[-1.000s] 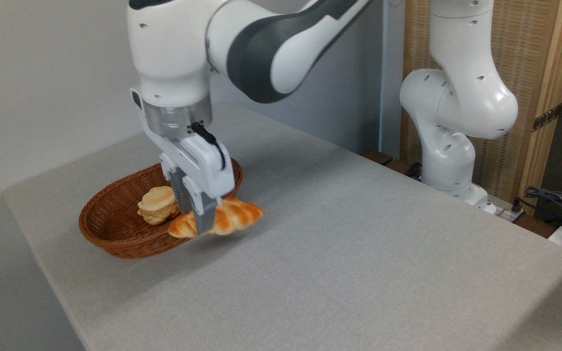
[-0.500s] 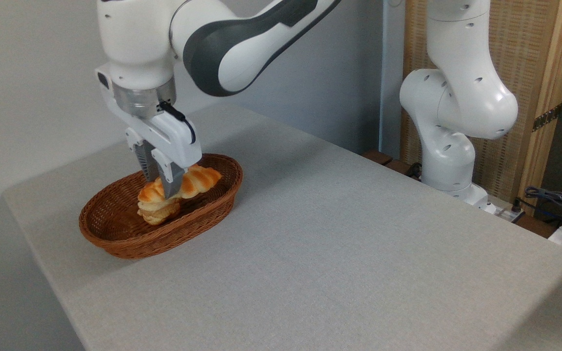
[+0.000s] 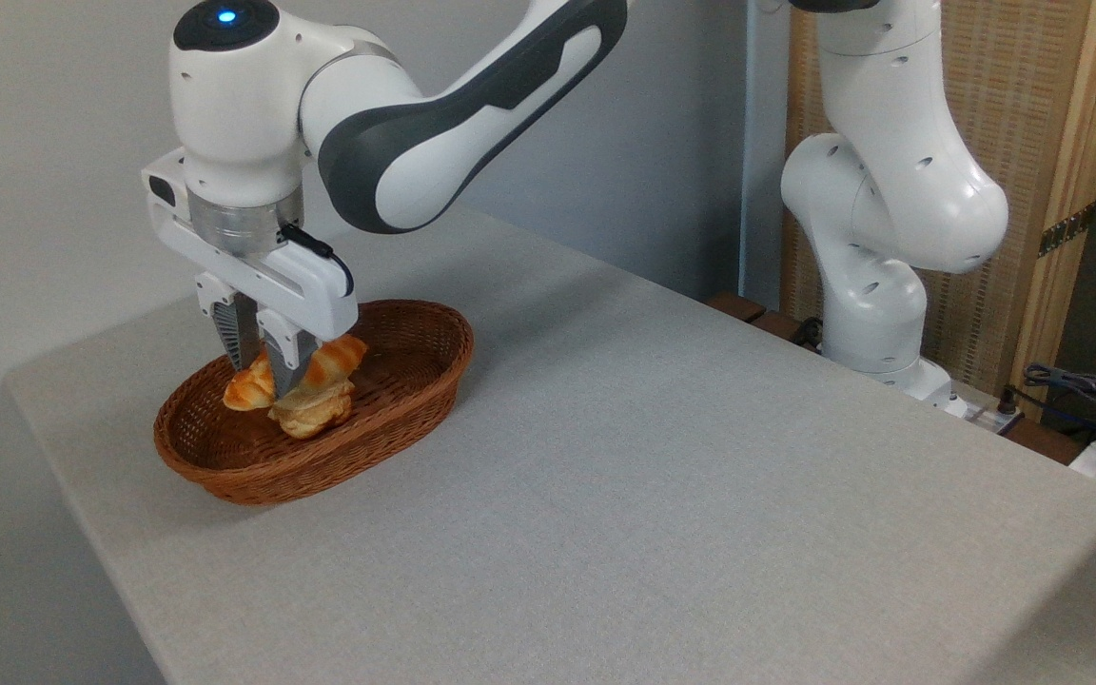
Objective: Put bread into the basket
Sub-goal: 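Lower the roll into the basket and open the gripper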
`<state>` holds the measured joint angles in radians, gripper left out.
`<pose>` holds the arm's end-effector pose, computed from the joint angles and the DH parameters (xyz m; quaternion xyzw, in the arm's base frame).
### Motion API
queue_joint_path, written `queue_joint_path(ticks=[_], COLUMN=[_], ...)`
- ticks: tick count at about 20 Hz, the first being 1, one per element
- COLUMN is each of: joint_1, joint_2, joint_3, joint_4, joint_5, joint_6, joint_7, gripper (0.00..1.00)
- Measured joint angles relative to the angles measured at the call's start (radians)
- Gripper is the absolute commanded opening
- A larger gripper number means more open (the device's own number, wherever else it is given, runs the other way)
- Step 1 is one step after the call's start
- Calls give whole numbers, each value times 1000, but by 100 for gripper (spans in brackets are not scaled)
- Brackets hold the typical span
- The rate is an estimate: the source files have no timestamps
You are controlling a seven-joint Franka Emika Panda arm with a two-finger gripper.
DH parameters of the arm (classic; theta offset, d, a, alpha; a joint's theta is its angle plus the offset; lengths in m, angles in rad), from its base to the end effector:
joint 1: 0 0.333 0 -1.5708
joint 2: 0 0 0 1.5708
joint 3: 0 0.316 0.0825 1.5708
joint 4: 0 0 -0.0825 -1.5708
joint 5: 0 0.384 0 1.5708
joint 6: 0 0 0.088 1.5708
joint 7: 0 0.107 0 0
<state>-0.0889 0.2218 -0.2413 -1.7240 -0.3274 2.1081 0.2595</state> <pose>0.6058 -0.2118 0.4748 0.9587 -0.2114 0.0755 0.1749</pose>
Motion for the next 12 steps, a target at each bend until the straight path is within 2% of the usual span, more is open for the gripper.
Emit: queue_joint_path(ticks=[10,12], joint_1=[-11,-11], joint_2=[8,7], joint_3=[3,8], joint_4=[5,10], joint_5=[15,33], joint_6=[5,7], joint_7=[0,0], gripper=[100,100])
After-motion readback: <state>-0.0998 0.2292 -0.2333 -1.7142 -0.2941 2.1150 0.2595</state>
